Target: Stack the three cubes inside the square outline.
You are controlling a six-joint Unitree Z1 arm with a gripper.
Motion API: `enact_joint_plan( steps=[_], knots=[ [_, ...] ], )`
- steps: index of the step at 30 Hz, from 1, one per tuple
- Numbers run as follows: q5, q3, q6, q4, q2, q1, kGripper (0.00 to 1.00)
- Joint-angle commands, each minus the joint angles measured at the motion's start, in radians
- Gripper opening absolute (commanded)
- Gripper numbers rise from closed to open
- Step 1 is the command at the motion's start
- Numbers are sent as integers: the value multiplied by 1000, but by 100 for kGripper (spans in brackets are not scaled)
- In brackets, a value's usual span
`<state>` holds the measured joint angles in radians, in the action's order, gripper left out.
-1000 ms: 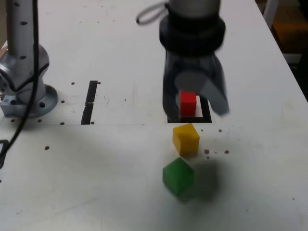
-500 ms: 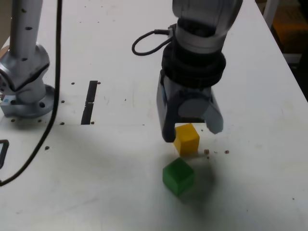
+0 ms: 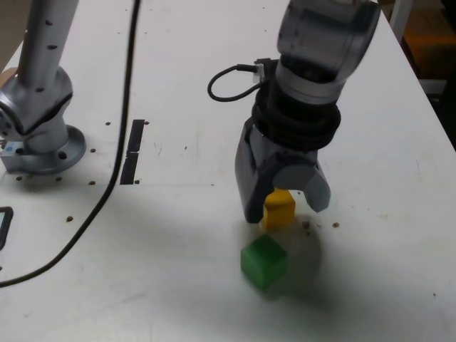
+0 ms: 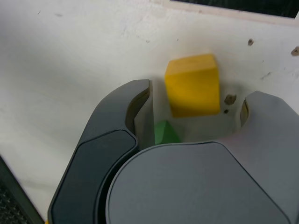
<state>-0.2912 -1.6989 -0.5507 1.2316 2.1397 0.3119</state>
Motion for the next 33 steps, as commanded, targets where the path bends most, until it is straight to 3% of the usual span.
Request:
enact_joint_plan(
  steps=[1,9,12,15,20,26,33],
  knots=[
    [-5,8,14,0,9,-18,72],
    [-36,41,69,-3,37,-70,71],
    [-62,49,87,-16,53,-74,54],
    [-63,49,94,-34,56,-74,41],
    [-59,42,115,-44,52,-74,28],
    [-55,31,116,-16,18,-71,25],
    [7,1,47,80,-84,-45,25]
  ],
)
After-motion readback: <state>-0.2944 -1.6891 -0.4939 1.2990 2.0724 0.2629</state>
